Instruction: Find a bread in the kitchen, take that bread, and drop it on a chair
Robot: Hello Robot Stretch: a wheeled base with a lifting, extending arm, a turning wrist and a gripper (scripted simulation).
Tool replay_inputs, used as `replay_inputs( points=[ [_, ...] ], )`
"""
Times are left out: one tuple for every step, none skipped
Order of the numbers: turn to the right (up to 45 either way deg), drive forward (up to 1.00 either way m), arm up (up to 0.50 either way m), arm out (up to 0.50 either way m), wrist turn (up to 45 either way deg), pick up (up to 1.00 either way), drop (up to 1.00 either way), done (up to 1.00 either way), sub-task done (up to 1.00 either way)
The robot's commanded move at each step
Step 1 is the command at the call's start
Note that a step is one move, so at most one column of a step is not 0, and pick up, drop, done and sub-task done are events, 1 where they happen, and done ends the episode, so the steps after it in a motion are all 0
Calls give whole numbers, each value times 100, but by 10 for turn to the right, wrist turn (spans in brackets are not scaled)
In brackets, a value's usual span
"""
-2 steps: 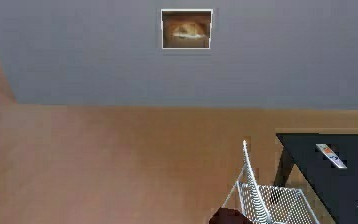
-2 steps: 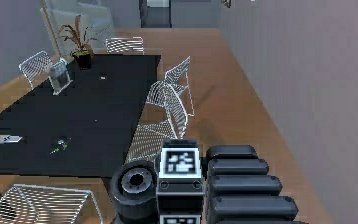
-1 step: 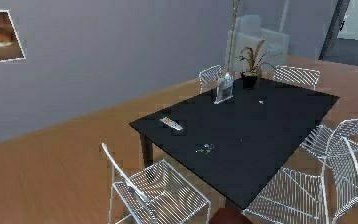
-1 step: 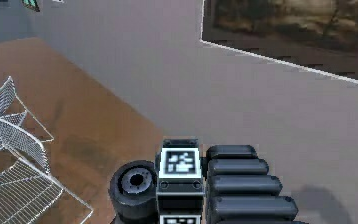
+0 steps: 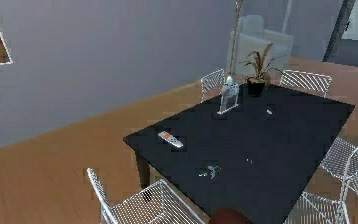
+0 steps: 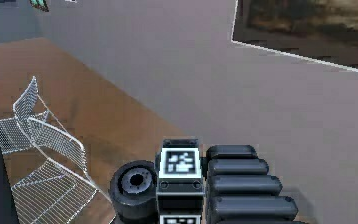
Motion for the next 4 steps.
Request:
replay_inputs(
  points=[
    [-420, 0, 0, 0, 0, 0, 0, 0, 0],
    [390, 0, 0, 0, 0, 0, 0, 0, 0],
    [-360, 0, 0, 0, 0, 0, 0, 0, 0],
    [300, 0, 0, 0, 0, 0, 0, 0, 0]
  ],
)
